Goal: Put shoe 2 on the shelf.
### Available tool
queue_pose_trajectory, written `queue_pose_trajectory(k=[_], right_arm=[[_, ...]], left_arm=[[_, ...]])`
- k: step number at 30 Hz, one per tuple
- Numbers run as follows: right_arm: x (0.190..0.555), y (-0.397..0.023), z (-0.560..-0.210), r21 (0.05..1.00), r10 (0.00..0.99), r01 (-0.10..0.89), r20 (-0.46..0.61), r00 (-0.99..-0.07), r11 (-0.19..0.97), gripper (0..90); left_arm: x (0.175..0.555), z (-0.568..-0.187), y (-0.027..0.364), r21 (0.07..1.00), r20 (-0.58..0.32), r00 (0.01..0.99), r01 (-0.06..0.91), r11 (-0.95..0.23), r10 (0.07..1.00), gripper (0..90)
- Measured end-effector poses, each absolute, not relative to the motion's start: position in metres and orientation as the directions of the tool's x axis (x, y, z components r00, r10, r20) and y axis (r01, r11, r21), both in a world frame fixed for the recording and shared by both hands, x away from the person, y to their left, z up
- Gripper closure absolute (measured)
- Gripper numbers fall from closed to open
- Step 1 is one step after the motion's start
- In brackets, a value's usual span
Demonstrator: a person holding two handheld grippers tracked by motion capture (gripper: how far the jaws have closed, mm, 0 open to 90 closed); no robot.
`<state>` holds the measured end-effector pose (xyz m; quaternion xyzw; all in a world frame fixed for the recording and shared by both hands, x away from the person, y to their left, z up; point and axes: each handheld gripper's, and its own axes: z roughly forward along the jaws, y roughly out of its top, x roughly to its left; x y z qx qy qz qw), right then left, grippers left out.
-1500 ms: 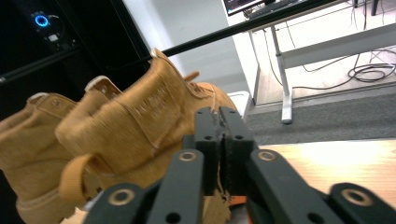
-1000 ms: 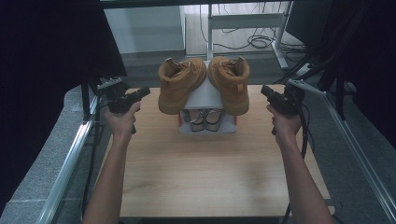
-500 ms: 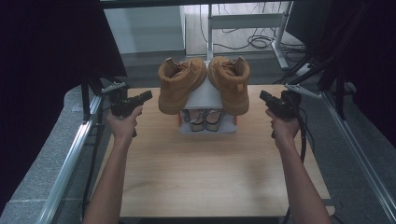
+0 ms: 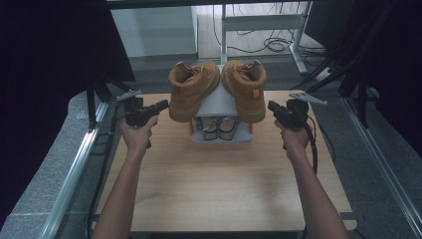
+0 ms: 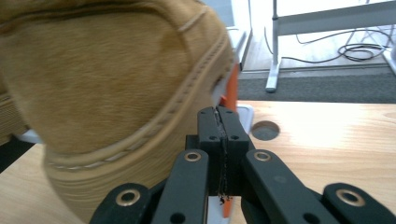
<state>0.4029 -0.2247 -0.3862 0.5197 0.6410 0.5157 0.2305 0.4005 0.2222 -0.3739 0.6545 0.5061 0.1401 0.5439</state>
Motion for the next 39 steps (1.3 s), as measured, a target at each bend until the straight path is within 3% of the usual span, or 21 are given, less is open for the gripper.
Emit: queue_pose_trajectory(k=[39], right_arm=[[0.398, -0.204, -0.386, 0.908, 0.903, 0.416, 0.223, -0.368, -0.054, 90.0]], left_arm=[[0.400, -0.380, 0.202, 0.824, -0.468, 0.473, 0.540, 0.175, 0.746, 89.5]])
